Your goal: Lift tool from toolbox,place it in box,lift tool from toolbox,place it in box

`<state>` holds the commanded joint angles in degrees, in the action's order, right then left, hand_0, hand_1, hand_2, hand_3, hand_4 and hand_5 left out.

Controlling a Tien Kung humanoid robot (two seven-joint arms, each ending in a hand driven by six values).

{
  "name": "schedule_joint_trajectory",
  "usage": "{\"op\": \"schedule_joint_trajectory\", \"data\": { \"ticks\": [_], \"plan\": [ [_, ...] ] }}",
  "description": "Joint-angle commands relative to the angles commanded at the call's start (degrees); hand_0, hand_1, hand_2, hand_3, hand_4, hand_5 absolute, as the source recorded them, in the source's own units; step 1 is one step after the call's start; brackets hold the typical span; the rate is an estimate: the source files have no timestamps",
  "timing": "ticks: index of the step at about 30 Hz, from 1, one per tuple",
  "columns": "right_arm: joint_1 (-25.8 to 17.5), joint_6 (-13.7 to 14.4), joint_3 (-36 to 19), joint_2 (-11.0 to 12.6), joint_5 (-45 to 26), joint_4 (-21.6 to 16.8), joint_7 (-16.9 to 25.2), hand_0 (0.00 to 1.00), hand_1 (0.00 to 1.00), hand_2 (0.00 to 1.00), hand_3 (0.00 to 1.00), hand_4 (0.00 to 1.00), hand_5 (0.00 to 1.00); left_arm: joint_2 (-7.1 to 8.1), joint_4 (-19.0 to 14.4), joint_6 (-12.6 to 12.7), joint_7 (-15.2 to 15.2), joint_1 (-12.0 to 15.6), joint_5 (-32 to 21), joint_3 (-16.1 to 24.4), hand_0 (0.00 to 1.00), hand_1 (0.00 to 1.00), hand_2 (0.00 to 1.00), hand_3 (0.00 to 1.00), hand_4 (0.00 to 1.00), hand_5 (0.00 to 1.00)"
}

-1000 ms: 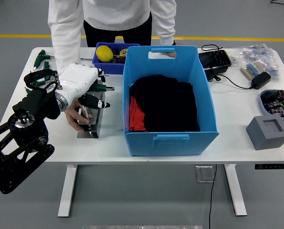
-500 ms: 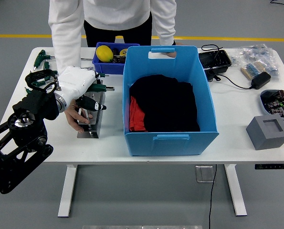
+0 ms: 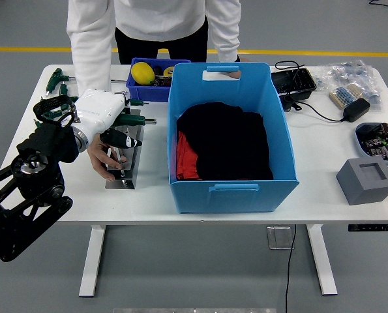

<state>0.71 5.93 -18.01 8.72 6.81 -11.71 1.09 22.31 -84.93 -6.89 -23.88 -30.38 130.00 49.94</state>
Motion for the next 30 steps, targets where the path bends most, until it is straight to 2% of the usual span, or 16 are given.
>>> {"op": "schedule_joint_trajectory", "data": {
  "ticks": [1, 6, 7, 12, 13, 18, 19, 24, 25, 30],
  "plan": [
    [0.0, 0.0, 0.0, 0.0, 0.0, 0.0, 0.0, 0.697, 0.669, 0.738, 0.584, 0.791, 0.714, 0.02, 0.2, 0.3, 0.1, 0.0, 0.0, -0.1, 0.331, 0.326, 0.351, 0.392, 0.961, 0.515],
    [0.0, 0.0, 0.0, 0.0, 0.0, 0.0, 0.0, 0.697, 0.669, 0.738, 0.584, 0.791, 0.714, 0.09, 1.3, 2.3, 0.8, -0.3, 0.0, -0.7, 0.331, 0.326, 0.351, 0.392, 0.961, 0.515],
    [0.0, 0.0, 0.1, 0.0, 0.0, 0.0, 0.0, 0.697, 0.670, 0.738, 0.584, 0.792, 0.714, 0.11, 1.5, 2.7, 1.0, -0.3, 0.0, -0.9, 0.314, 0.276, 0.302, 0.338, 0.938, 0.506],
    [0.1, 0.0, 0.1, 0.0, -0.1, 0.0, 0.0, 0.697, 0.670, 0.738, 0.584, 0.792, 0.714, 0.13, 2.6, 4.4, 1.6, -0.9, 0.0, -1.8, 0.314, 0.276, 0.302, 0.338, 0.938, 0.506],
    [0.1, 0.0, 0.1, 0.0, -0.1, 0.0, 0.0, 0.697, 0.670, 0.737, 0.584, 0.792, 0.713, 0.13, 2.8, 4.9, 1.7, -1.0, 0.0, -2.0, 0.289, 0.223, 0.258, 0.282, 0.904, 0.513],
    [0.2, 0.0, 0.0, 0.1, 0.1, 0.0, 0.0, 0.697, 0.670, 0.737, 0.584, 0.792, 0.713, 0.10, 4.1, 6.7, 2.4, -1.4, 0.0, -2.8, 0.289, 0.223, 0.258, 0.282, 0.904, 0.513],
    [0.2, 0.0, 0.0, 0.1, 0.1, 0.0, 0.0, 0.697, 0.669, 0.737, 0.584, 0.792, 0.714, 0.10, 4.4, 7.1, 2.6, -1.5, 0.0, -2.9, 0.268, 0.185, 0.226, 0.240, 0.837, 0.555],
    [0.2, 0.0, 0.0, 0.1, 0.1, 0.0, 0.0, 0.697, 0.669, 0.737, 0.584, 0.792, 0.714, 0.22, 5.7, 8.6, 3.2, -1.9, 0.0, -3.4, 0.268, 0.185, 0.226, 0.240, 0.837, 0.555],
    [0.2, 0.0, 0.0, 0.1, 0.0, 0.0, 0.0, 0.697, 0.669, 0.737, 0.584, 0.792, 0.714, 0.28, 6.2, 9.0, 3.4, -2.0, 0.0, -3.7, 0.225, 0.163, 0.192, 0.205, 0.800, 0.616],
    [0.3, 0.0, 0.1, 0.2, 0.1, 0.0, 0.0, 0.697, 0.669, 0.737, 0.584, 0.792, 0.714, 0.45, 7.4, 10.5, 4.0, -2.5, 0.0, -4.5, 0.225, 0.163, 0.192, 0.205, 0.800, 0.616]
  ]
}}
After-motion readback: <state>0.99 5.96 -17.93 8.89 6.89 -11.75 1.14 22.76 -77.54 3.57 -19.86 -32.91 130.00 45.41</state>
